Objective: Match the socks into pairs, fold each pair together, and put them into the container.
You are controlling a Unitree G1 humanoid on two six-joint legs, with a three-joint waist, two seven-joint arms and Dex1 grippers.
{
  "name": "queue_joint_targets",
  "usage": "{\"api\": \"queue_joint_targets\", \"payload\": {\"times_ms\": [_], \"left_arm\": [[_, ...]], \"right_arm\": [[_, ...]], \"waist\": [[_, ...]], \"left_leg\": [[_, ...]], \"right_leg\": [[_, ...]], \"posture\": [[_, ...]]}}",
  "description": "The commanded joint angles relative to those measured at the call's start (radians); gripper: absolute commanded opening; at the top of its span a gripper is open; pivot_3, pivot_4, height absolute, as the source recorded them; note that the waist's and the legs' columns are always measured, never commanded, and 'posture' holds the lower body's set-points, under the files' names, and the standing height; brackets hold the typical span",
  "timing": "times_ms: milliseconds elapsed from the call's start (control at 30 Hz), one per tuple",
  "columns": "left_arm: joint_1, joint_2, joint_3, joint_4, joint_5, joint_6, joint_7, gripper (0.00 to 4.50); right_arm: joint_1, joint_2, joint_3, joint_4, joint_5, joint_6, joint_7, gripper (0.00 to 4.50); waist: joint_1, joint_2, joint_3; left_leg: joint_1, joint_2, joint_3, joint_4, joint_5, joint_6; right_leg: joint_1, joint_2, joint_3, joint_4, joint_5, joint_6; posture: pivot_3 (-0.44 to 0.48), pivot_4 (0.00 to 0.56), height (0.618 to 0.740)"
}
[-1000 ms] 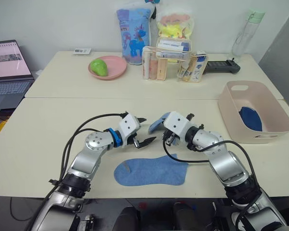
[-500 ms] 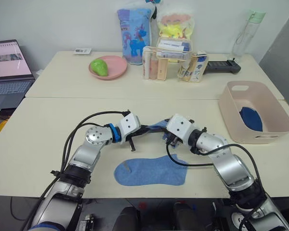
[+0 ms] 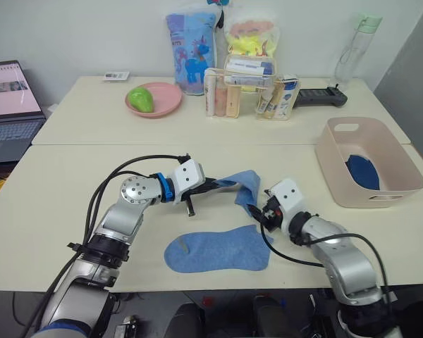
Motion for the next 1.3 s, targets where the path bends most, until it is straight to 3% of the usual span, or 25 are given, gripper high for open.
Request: {"api": "queue_joint_targets", "payload": {"times_ms": [33, 200, 300, 467, 533, 633, 800, 1100, 1233, 1300], "left_arm": [[-0.024, 0.019, 0.029, -0.020, 0.004, -0.009, -0.005, 0.00], [-0.032, 0.051, 0.031, -0.038, -0.011, 0.006, -0.040, 0.00], [-0.030, 0.104, 0.027, -0.080, -0.038, 0.036, -0.128, 0.00], [-0.027, 0.211, 0.015, -0.172, -0.092, 0.117, -0.297, 0.00], [-0.032, 0.293, 0.006, -0.259, -0.187, 0.264, -0.441, 0.00], [-0.056, 0.341, 0.012, -0.330, -0.325, 0.514, -0.525, 0.00], [-0.082, 0.386, -0.063, -0.269, -0.297, 0.540, -0.639, 0.00], [-0.219, 0.271, -0.215, 0.045, -0.178, 0.428, -0.646, 0.00], [-0.337, 0.172, -0.218, 0.296, -0.079, 0.305, -0.626, 0.00], [-0.393, 0.134, -0.215, 0.418, -0.032, 0.220, -0.606, 0.00]], "right_arm": [[-0.025, 0.005, -0.011, 0.008, 0.022, 0.024, -0.019, 2.90], [-0.051, -0.030, -0.018, -0.041, 0.078, 0.039, 0.026, 1.12], [-0.085, -0.120, -0.009, -0.082, 0.085, 0.031, 0.079, 0.06], [-0.155, -0.292, -0.018, -0.150, 0.142, 0.059, 0.197, 0.02], [-0.222, -0.478, -0.011, -0.175, 0.188, 0.052, 0.379, 0.02], [-0.295, -0.634, 0.002, -0.167, 0.257, 0.055, 0.537, 0.02], [-0.420, -0.763, 0.123, -0.067, 0.233, -0.019, 0.715, 0.02], [-0.606, -0.659, 0.322, 0.260, 0.056, -0.239, 0.798, 0.02], [-0.685, -0.592, 0.347, 0.412, -0.039, -0.368, 0.773, 0.02], [-0.700, -0.576, 0.334, 0.459, -0.061, -0.427, 0.765, 0.49]], "waist": [[0.000, 0.000, 0.000], [0.000, 0.000, 0.000], [-0.001, 0.000, 0.000], [-0.006, 0.000, 0.000], [-0.007, 0.002, 0.003], [-0.007, 0.004, 0.004], [-0.010, 0.004, 0.004], [-0.013, 0.004, 0.004], [-0.011, 0.003, 0.004], [-0.011, 0.003, 0.004]], "left_leg": [[0.000, 0.000, 0.000, 0.000, 0.000, 0.000], [0.000, 0.000, 0.000, 0.000, 0.000, 0.000], [0.000, 0.000, 0.000, 0.000, 0.000, 0.000], [0.000, 0.000, 0.000, 0.000, -0.001, 0.001], [0.000, 0.000, -0.001, 0.000, -0.002, 0.003], [-0.002, -0.001, -0.001, 0.001, -0.002, 0.004], [-0.001, 0.001, -0.002, 0.000, -0.003, 0.005], [-0.002, 0.000, -0.001, 0.002, -0.002, 0.003], [-0.003, 0.000, -0.001, 0.002, 0.000, 0.001], [-0.004, 0.000, -0.001, 0.003, 0.000, 0.001]], "right_leg": [[0.000, 0.000, 0.000, 0.000, 0.000, 0.000], [0.000, 0.000, 0.000, 0.000, 0.000, 0.000], [0.000, 0.000, 0.000, 0.000, 0.000, 0.000], [0.000, 0.000, 0.000, 0.000, 0.000, 0.000], [0.001, 0.000, -0.001, -0.001, 0.000, 0.000], [0.001, 0.000, -0.001, -0.002, 0.000, 0.000], [0.002, 0.001, -0.002, -0.002, 0.000, 0.000], [0.000, 0.000, -0.002, -0.002, 0.000, 0.000], [-0.001, 0.000, -0.002, -0.002, 0.000, 0.000], [-0.002, 0.000, -0.003, -0.001, 0.000, 0.000]], "posture": [[0.000, 0.150, 0.703], [0.000, 0.150, 0.703], [0.000, 0.150, 0.703], [0.000, 0.150, 0.703], [0.000, 0.150, 0.703], [0.000, 0.150, 0.703], [0.000, 0.150, 0.703], [0.000, 0.150, 0.703], [0.000, 0.150, 0.703], [0.000, 0.150, 0.703]]}}
